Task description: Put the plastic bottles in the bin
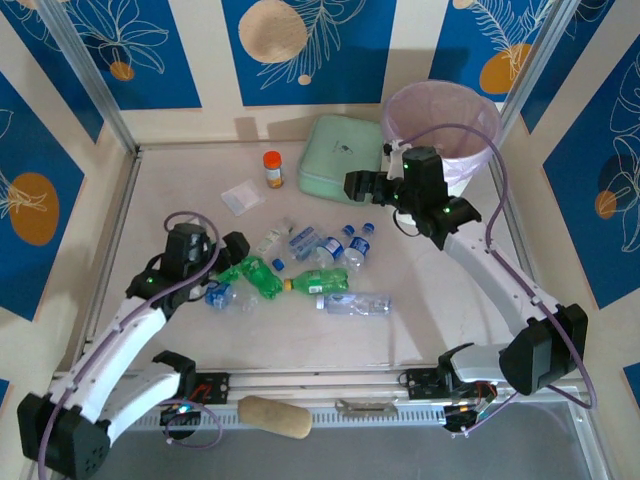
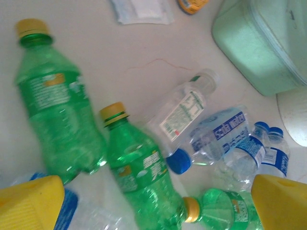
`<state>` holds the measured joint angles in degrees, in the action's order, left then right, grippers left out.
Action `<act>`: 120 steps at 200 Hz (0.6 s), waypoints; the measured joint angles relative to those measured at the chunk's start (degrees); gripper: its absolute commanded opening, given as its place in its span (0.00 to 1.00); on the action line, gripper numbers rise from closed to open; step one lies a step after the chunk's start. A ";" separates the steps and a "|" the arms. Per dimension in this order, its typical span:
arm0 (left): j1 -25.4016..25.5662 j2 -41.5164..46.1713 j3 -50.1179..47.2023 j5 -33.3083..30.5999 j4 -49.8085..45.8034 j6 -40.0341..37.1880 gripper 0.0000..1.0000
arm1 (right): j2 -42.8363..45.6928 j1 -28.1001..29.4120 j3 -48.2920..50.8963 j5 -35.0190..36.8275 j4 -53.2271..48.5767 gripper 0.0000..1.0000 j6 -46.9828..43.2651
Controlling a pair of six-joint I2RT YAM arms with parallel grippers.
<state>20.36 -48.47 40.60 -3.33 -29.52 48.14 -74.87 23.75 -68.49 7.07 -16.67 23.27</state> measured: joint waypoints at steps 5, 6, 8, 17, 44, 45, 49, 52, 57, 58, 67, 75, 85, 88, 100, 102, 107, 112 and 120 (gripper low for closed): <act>0.00 1.18 -0.02 -0.28 -1.75 1.14 1.00 | 0.04 0.22 0.44 0.04 0.22 0.99 0.37; 0.00 1.31 -0.04 -0.37 -1.99 1.25 1.00 | 0.07 0.24 0.50 0.02 0.26 0.99 0.37; 0.00 1.84 -0.04 -0.42 -2.80 1.70 1.00 | 0.09 0.33 0.70 0.00 0.39 0.99 0.48; 0.00 3.87 -0.35 -0.83 -5.38 3.96 1.00 | 0.09 0.68 1.36 0.00 0.98 0.99 1.22; 0.07 8.11 -2.84 -1.09 -11.28 11.87 1.00 | 0.04 1.22 2.89 0.00 2.47 0.99 3.08; 0.07 8.17 -2.93 -1.09 -11.43 12.09 1.00 | 0.04 1.22 2.93 -0.02 2.51 0.99 3.17; 0.17 8.50 -3.28 -1.18 -12.35 13.44 1.00 | 0.02 1.29 3.04 0.00 2.64 0.99 3.34; 0.26 8.68 -3.50 -1.27 -12.96 14.38 1.00 | 0.02 1.29 3.08 0.00 2.69 0.99 3.45; 0.50 8.87 -3.87 -1.46 -14.05 16.06 1.00 | 0.02 1.33 3.19 0.00 2.82 0.99 3.80; 0.55 8.90 -3.89 -1.49 -14.16 16.28 1.00 | 0.02 1.33 3.21 0.00 2.84 0.99 3.80; 1.22 8.94 -4.35 -1.90 -15.58 18.62 1.00 | 0.02 1.33 3.37 0.02 3.19 0.99 4.20; 2.05 8.92 -4.79 -2.64 -16.55 21.11 1.00 | -0.02 1.33 3.39 0.02 3.26 0.99 4.46; 3.21 8.59 -5.31 -3.50 -17.22 23.91 1.00 | -0.04 1.33 3.39 0.02 3.43 0.99 4.68; 3.58 8.50 -5.57 -3.63 -17.22 24.57 1.00 | -0.04 1.33 3.39 0.02 3.45 0.99 4.79; 5.05 7.85 -6.93 -4.07 -16.68 27.47 1.00 | -0.04 1.33 3.39 0.02 3.50 0.99 4.92; 5.27 7.63 -7.21 -4.07 -16.41 28.06 1.00 | -0.04 1.33 3.39 0.02 3.50 0.99 4.94; 5.75 7.10 -7.87 -4.07 -15.87 29.03 1.00 | -0.04 1.33 3.39 0.02 3.50 0.99 5.11; 6.25 6.54 -8.52 -4.11 -15.28 30.08 1.00 | -0.04 1.33 3.39 0.02 3.50 0.99 5.16; 7.21 5.33 -9.53 -4.20 -14.19 31.61 1.00 | -0.04 1.33 3.39 0.02 3.52 0.99 5.29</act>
<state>27.57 -43.13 31.07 -7.53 -43.70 79.75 -74.91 25.08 -65.10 7.09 -13.15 28.56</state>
